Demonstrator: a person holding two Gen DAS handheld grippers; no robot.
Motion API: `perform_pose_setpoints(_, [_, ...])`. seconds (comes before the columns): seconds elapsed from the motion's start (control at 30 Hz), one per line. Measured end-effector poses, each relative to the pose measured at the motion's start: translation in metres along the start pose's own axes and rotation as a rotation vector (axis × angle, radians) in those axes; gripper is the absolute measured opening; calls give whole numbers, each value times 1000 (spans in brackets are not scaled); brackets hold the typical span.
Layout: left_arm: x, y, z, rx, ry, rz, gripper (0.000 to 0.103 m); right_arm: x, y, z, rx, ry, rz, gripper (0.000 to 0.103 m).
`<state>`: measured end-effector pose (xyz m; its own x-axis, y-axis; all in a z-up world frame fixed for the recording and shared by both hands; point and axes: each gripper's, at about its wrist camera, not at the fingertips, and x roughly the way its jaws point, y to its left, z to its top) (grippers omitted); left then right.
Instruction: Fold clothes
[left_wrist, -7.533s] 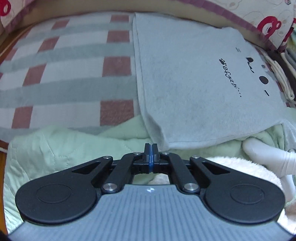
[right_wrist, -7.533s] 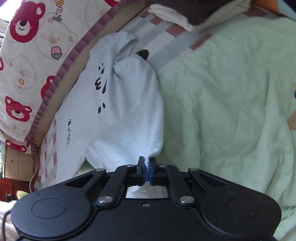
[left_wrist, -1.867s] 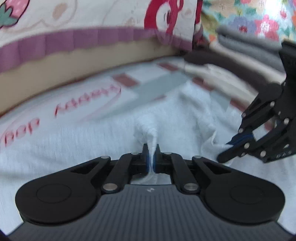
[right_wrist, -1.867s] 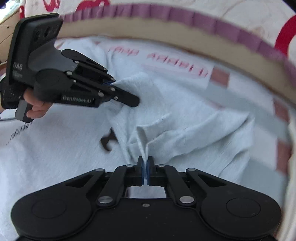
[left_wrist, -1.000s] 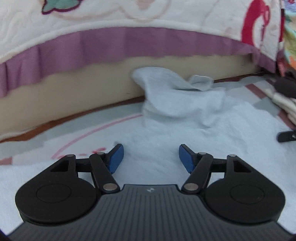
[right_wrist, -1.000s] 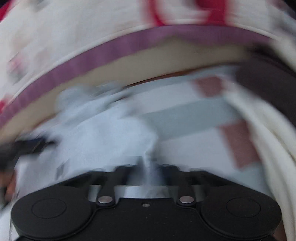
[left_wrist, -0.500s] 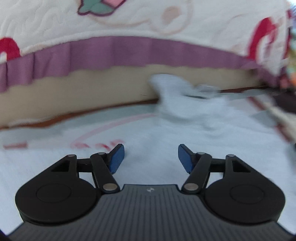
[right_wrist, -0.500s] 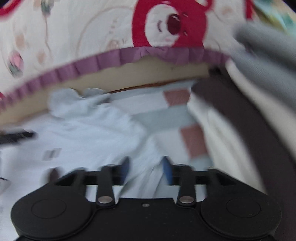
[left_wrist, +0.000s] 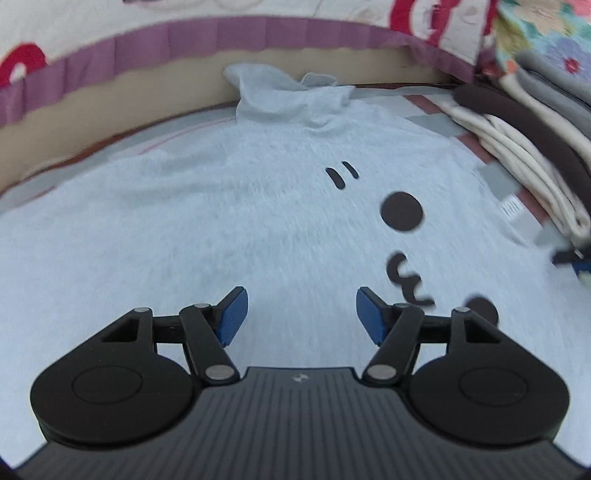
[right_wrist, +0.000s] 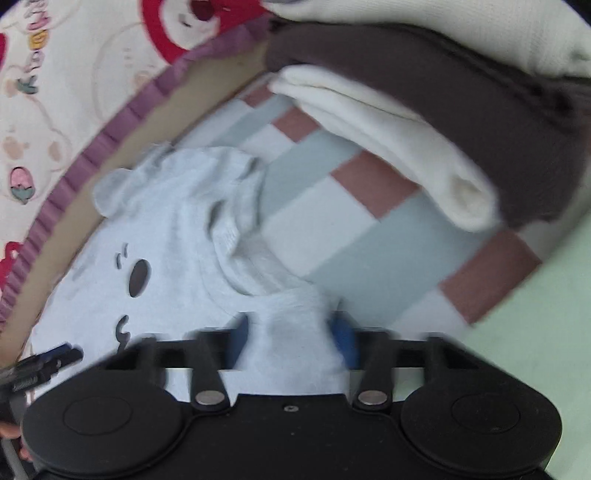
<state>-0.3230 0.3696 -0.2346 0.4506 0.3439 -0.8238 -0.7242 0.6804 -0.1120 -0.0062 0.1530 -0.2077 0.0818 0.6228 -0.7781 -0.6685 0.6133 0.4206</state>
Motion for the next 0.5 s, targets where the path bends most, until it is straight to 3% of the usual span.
perform_pose_setpoints(0.07, [-12,5,-15,5,7,24,65,-8,10,-3,-86,-83,-91,7])
perform_pose_setpoints(0.3, [-49,25,-66,0,40,110,65,5,19,-11,-175,-95,-291,12])
perform_pose_setpoints(0.33, [-52,29,-72,-12,49,125,65,3,20,-15,-211,-92,-333,19])
perform_pose_setpoints(0.37, [-55,34,-78,-29,55,133,65,-3,21,-18,-214,-89,-333,31])
perform_pose_setpoints(0.4, [-59,38,-82,-50,59,134,65,-10,22,-21,-215,-86,-329,33])
perform_pose_setpoints(0.5, [-70,52,-94,-112,60,123,65,-51,15,-36,-178,-37,-150,51])
